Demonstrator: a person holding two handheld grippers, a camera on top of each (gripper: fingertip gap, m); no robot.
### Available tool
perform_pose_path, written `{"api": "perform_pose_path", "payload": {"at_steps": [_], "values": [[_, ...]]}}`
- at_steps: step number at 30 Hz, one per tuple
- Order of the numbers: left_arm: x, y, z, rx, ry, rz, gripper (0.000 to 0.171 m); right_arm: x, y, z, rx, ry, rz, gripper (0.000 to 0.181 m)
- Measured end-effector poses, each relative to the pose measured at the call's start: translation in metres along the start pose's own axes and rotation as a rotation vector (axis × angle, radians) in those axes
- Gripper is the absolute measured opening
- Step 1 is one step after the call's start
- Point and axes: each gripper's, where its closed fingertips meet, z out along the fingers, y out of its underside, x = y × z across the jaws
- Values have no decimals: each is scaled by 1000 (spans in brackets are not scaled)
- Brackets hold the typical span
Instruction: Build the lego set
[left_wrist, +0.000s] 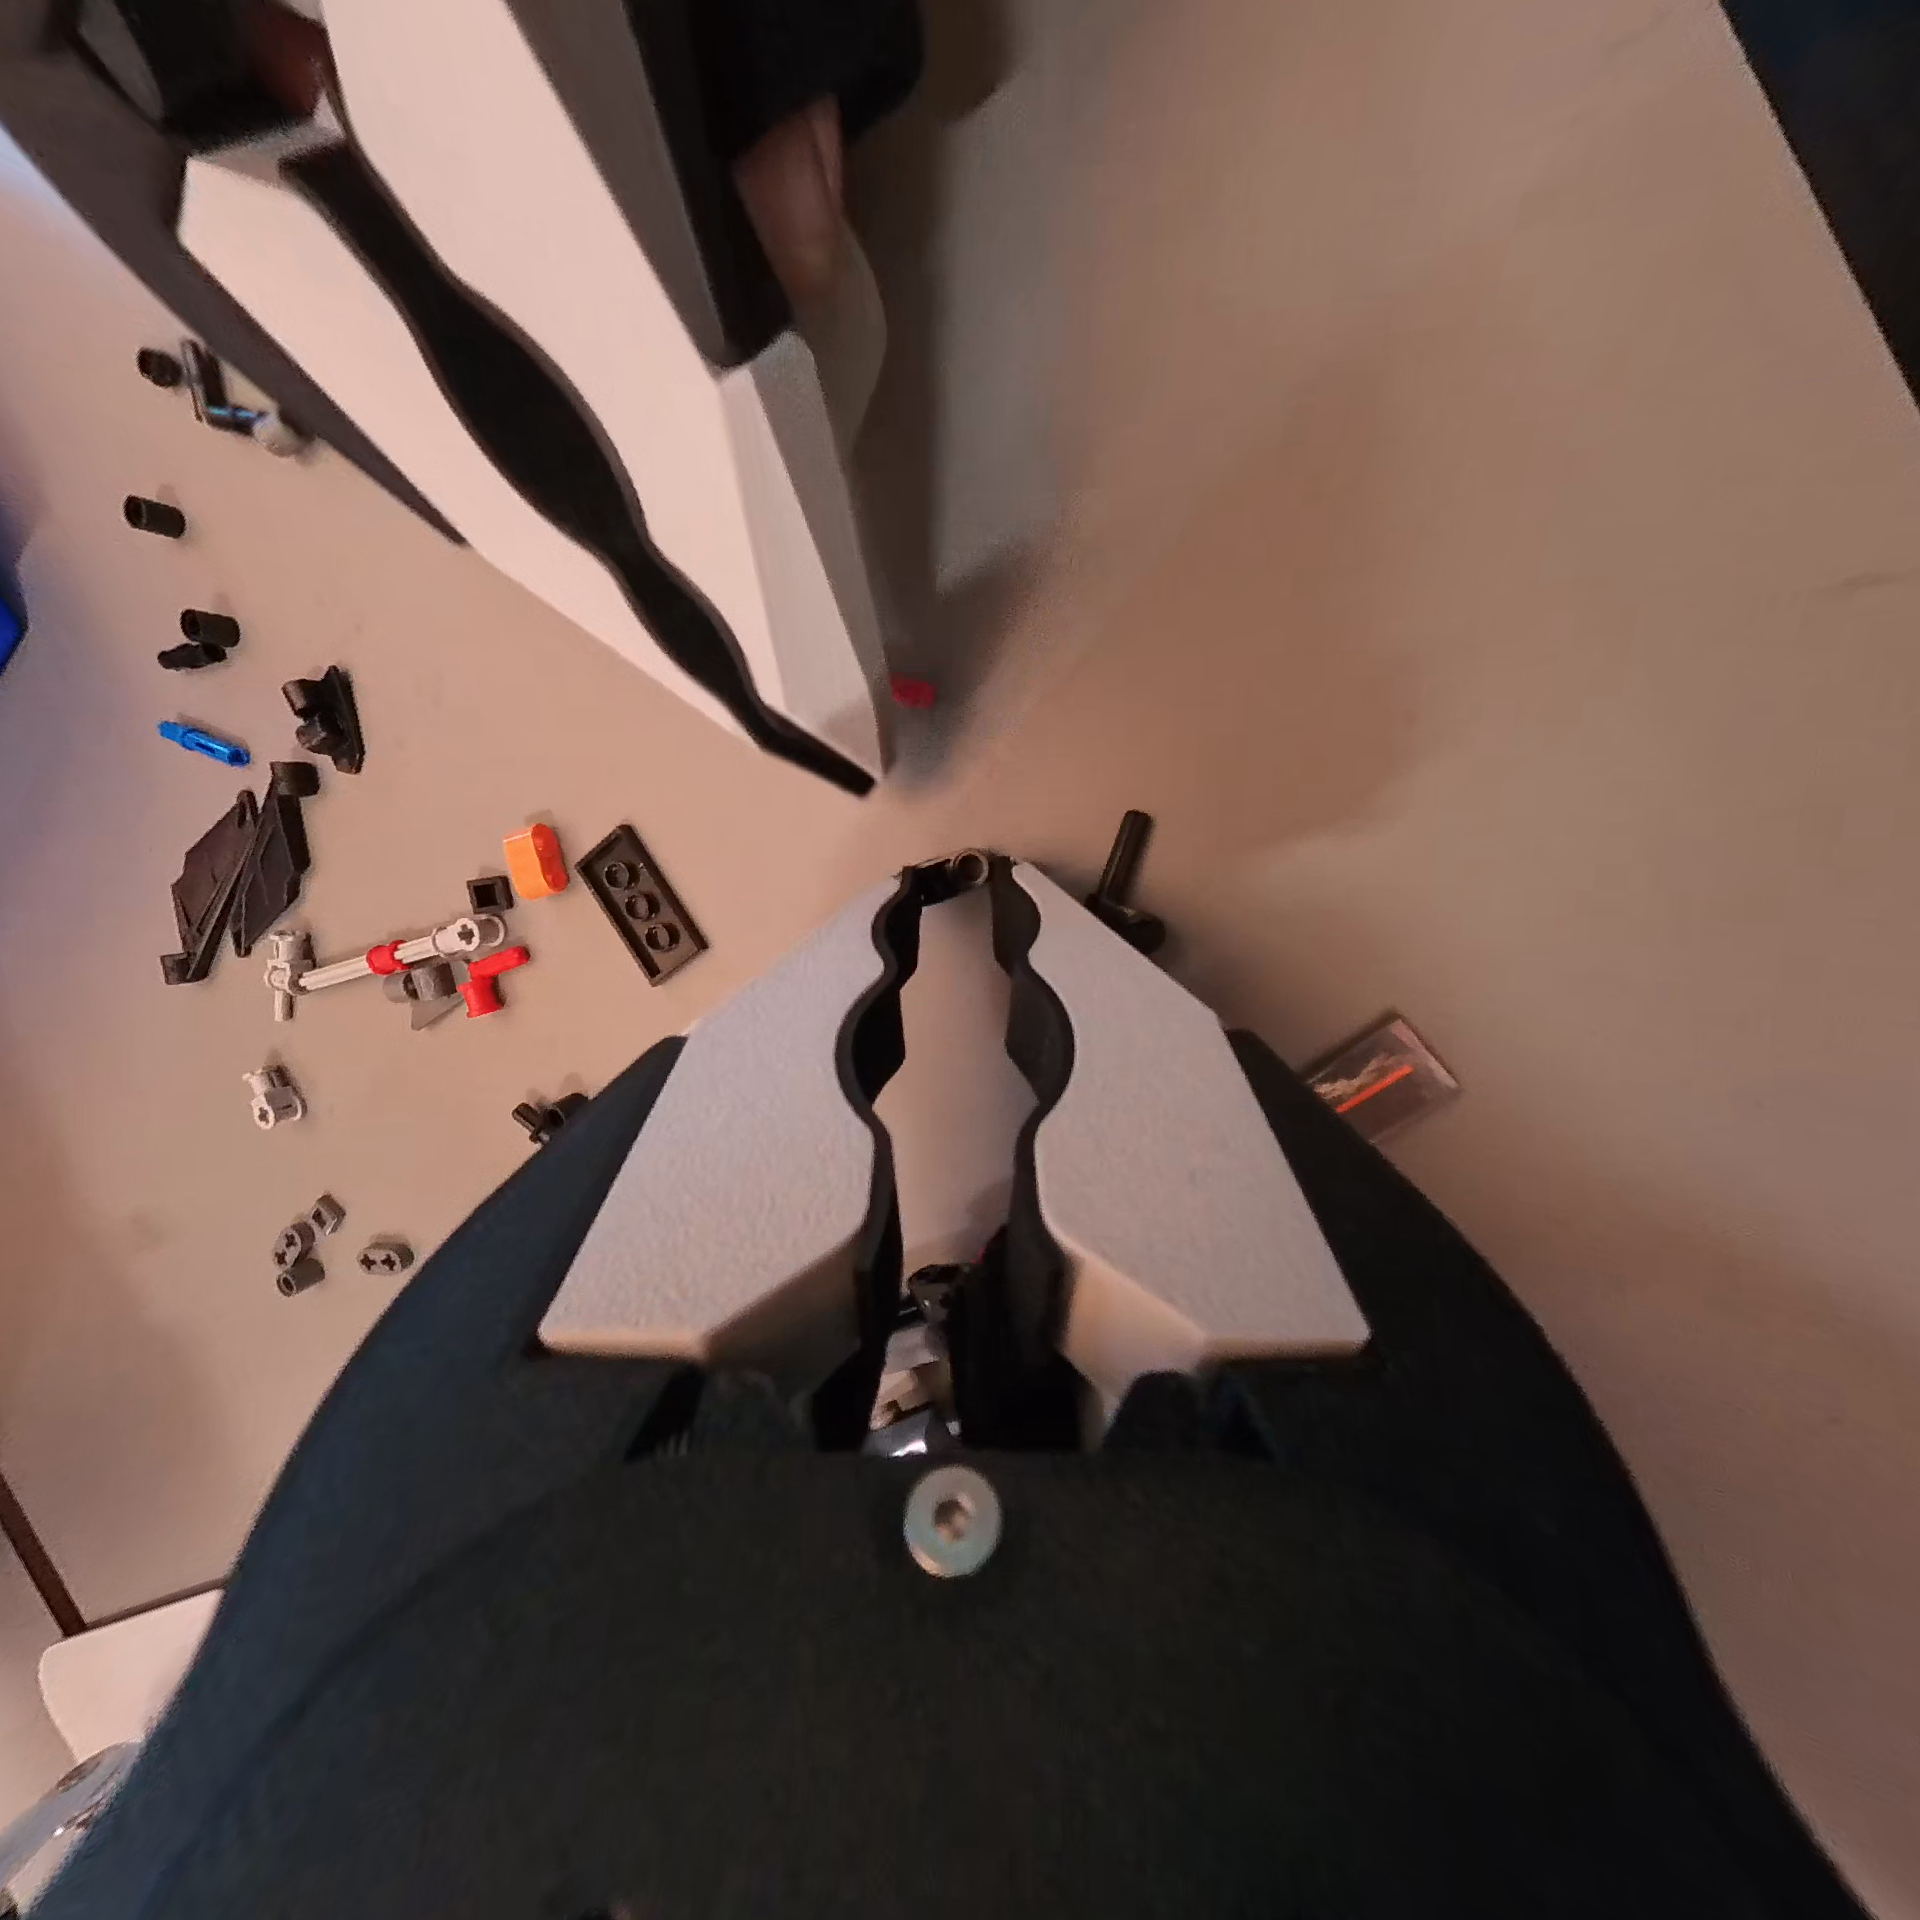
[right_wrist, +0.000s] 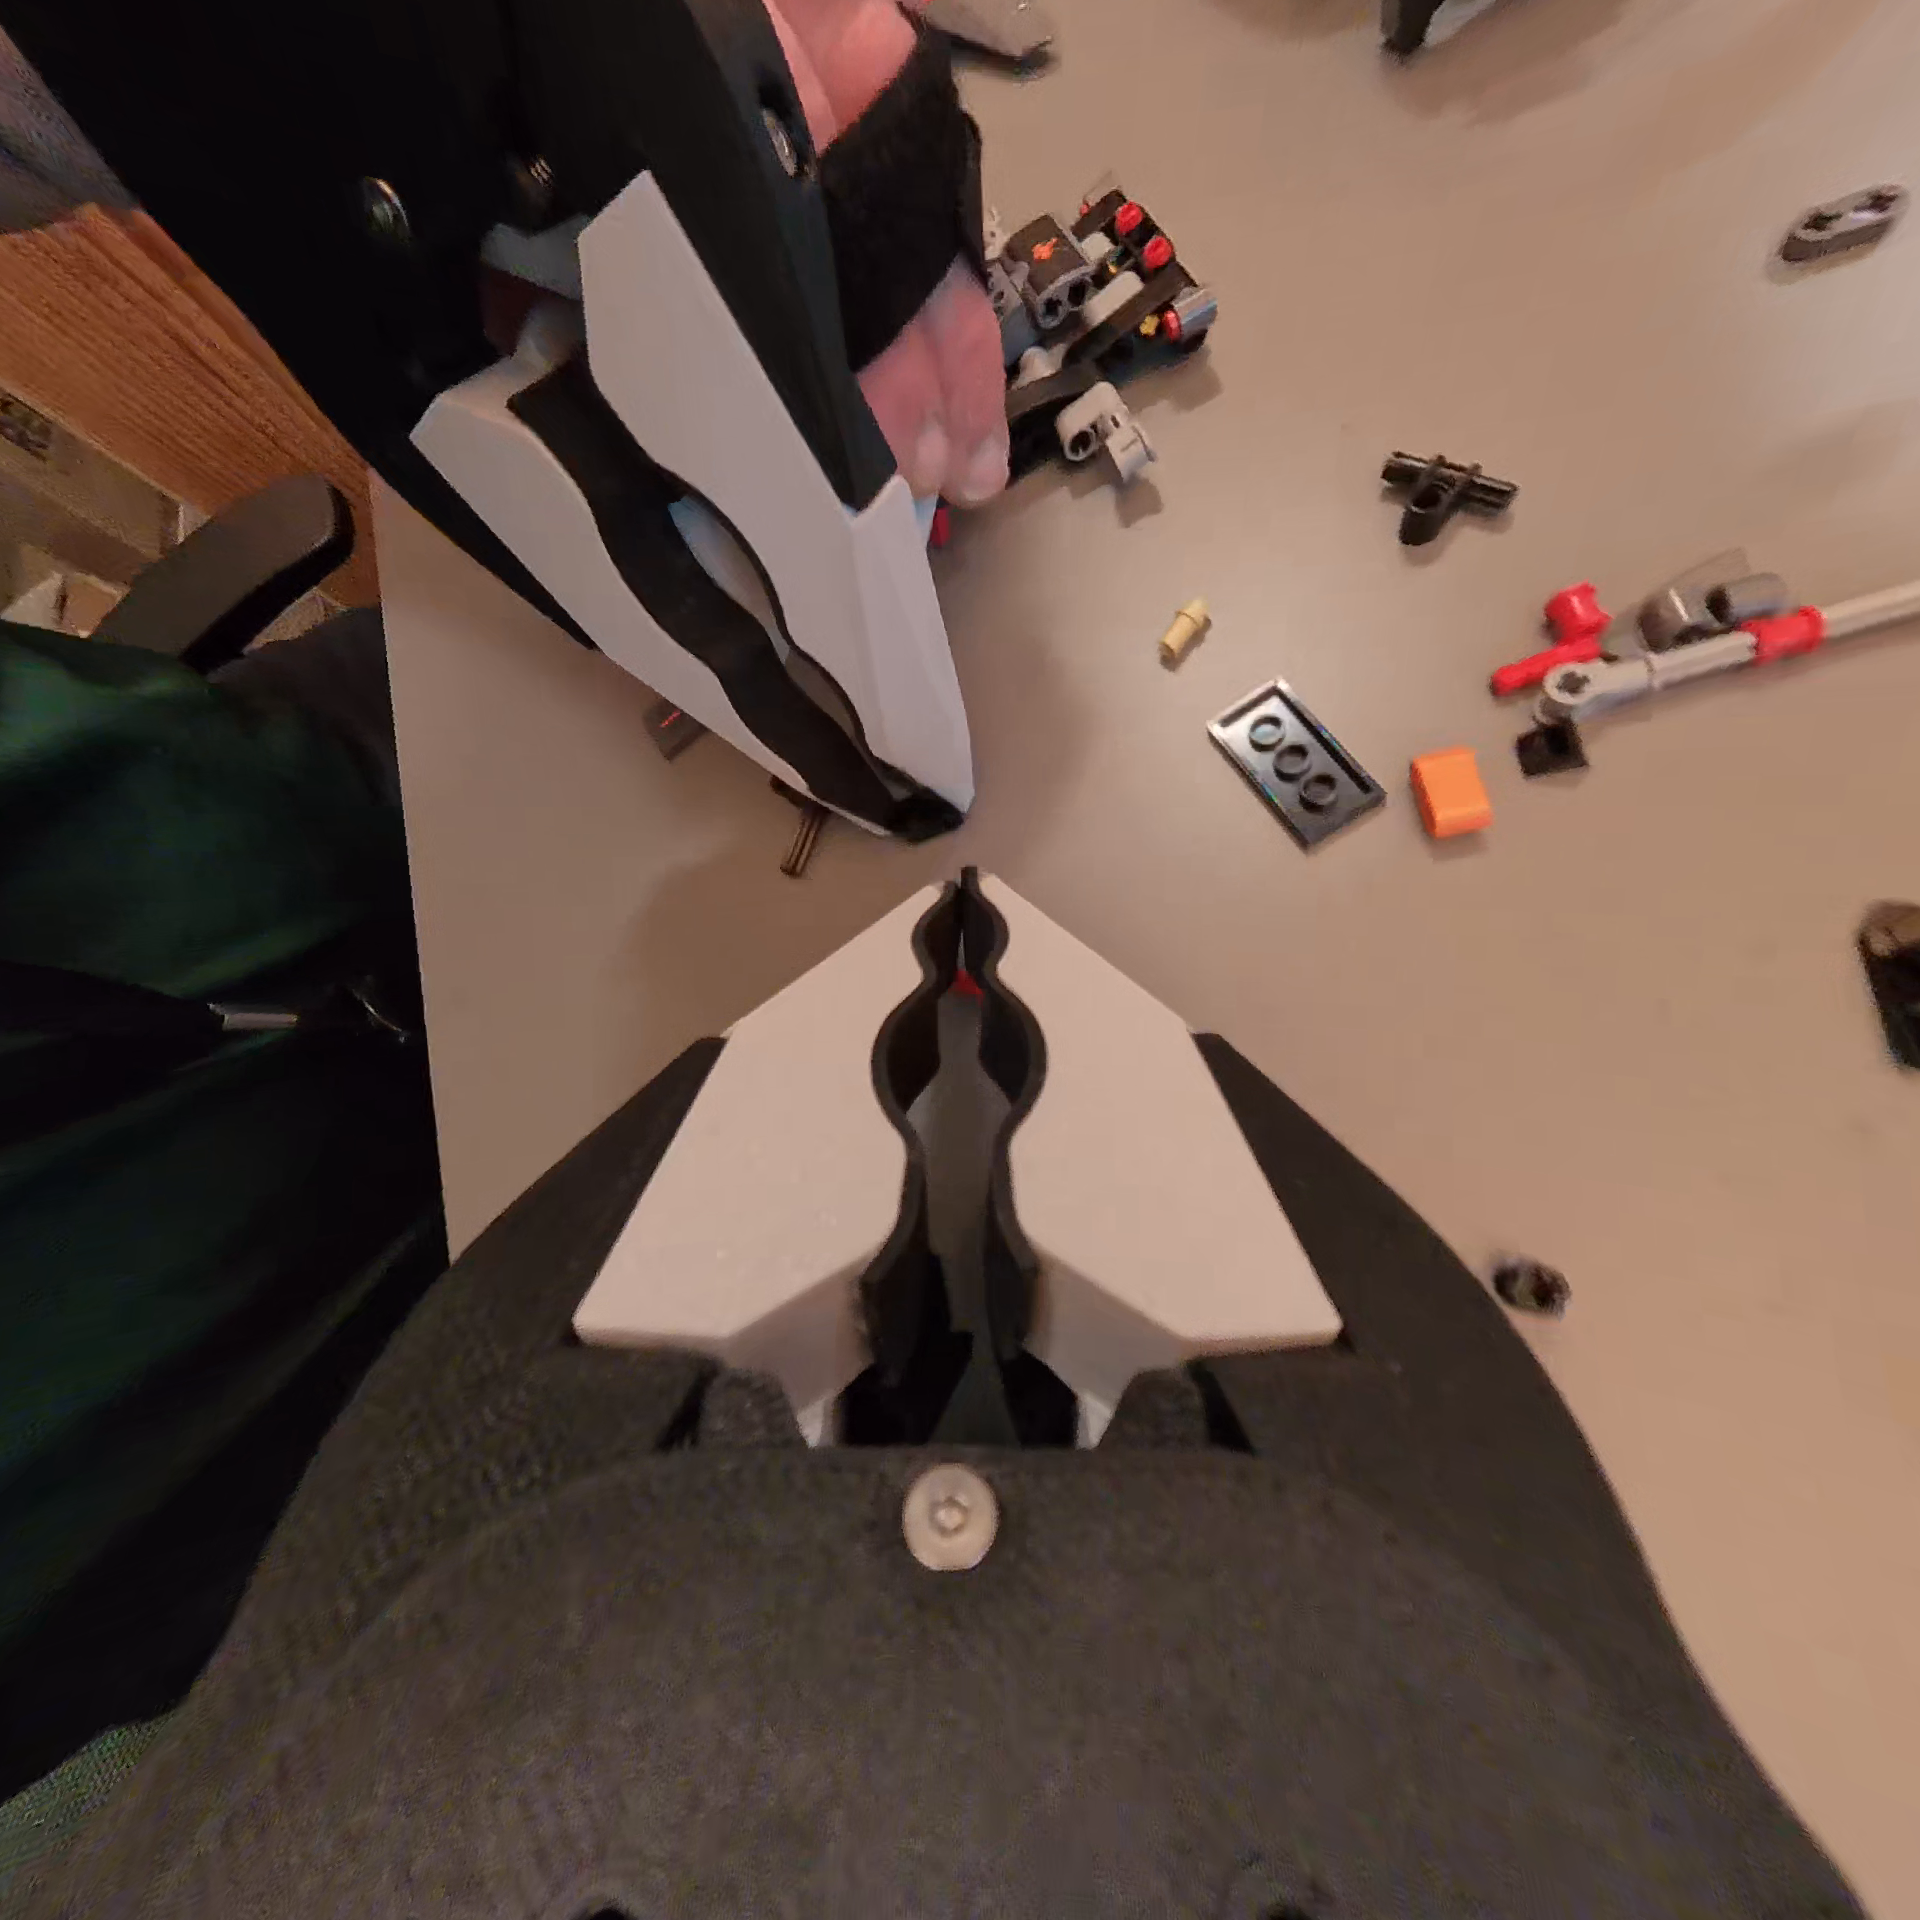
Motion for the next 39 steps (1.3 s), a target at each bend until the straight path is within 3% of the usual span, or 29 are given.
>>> {"api": "perform_pose_path", "payload": {"at_steps": [7, 13, 21, 30, 39], "values": [[0, -1, 0, 16, 10, -23, 12, -3, 13, -29, 4, 101, -86, 0], [0, -3, 1, 15, 0, -53, 12, 3, 23, -13, -130, 178, -220, 8], [0, -3, 1, 31, 8, -73, 12, 2, 21, -5, -227, 71, -338, 13], [0, -3, 0, 47, 3, -78, 12, 0, 23, -5, -214, 9, -333, 1], [0, -6, 1, 67, -27, -75, 12, 2, 14, 3, -121, 100, -190, 1]]}}
